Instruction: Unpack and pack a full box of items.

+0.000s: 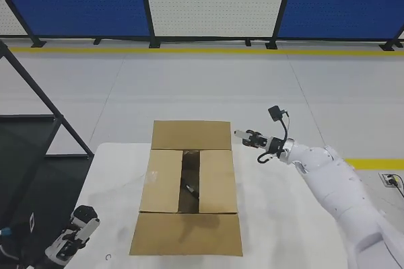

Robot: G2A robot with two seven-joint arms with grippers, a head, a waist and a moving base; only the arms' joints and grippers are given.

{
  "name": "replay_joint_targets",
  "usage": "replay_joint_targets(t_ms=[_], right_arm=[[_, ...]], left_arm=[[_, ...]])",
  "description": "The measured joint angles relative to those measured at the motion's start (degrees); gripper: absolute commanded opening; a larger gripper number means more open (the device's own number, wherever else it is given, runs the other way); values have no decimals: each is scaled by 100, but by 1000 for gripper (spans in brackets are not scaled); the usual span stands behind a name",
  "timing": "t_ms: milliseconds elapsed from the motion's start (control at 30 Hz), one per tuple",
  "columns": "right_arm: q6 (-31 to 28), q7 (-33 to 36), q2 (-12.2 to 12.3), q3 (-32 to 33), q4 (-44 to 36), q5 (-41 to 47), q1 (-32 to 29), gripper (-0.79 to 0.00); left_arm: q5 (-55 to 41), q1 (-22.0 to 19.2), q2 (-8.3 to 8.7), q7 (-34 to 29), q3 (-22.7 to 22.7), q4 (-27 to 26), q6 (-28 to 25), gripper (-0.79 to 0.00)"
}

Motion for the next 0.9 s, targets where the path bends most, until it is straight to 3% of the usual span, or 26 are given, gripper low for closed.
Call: replay_joint_targets(t_ms=[267, 367, 633, 900], right_arm=[[7, -21, -1, 3, -4, -3, -20, 0], [494, -345, -25, 21, -222, -86, -181, 0], [659, -604, -52, 199, -195, -132, -314, 0], [987, -552, -245, 433, 131, 328, -440, 0]], left_arm=[[3, -1, -1, 2, 3, -2, 2, 0], [-14, -30, 10, -158, 131, -85, 10, 0], [-777, -363, 119, -1105, 193, 205, 11, 0], [-1943, -522, 232, -2081, 77, 229, 239, 0]])
